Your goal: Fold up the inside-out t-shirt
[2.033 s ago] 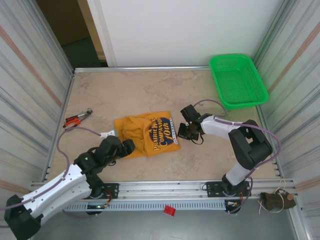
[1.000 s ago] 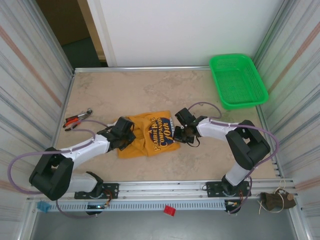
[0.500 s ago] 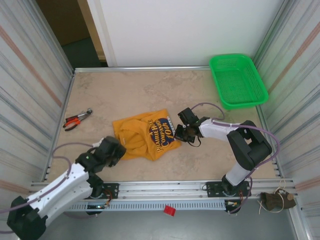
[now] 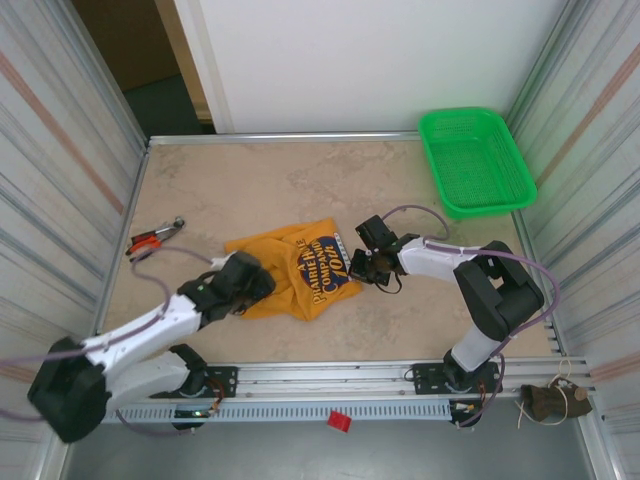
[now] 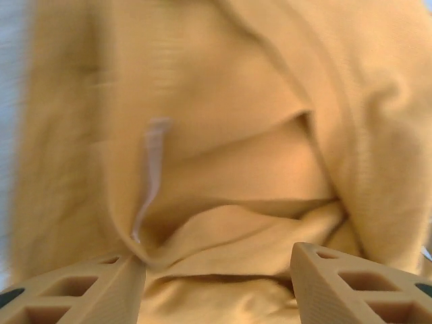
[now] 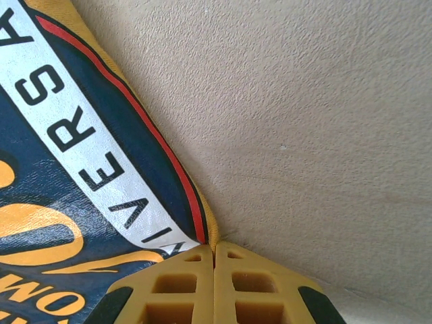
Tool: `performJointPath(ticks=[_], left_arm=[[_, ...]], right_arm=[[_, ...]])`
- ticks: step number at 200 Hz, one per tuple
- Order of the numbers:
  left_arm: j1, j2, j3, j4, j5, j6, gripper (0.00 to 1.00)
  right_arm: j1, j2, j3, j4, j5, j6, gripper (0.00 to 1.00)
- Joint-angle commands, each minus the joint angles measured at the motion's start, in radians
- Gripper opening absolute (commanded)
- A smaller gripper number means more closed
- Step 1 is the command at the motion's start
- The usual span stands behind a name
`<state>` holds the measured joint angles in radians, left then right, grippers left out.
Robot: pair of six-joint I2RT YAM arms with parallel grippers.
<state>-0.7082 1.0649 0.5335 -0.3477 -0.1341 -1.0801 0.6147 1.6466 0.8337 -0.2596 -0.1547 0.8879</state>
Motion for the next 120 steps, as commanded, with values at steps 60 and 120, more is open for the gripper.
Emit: performJointPath(ticks=[60, 120], left_arm=[[-0.091, 0.139, 0.053, 0.152, 0.076, 0.214, 0.51], [-0.114, 0.183, 0.012, 0.182, 0.048, 0.17, 0.38]], right_arm=[[-0.011, 0.02, -0.022, -0.092, 0.087, 0.016, 0.0], [-0.012, 0.028, -0.021, -0.093, 0.089, 0.016, 0.0]])
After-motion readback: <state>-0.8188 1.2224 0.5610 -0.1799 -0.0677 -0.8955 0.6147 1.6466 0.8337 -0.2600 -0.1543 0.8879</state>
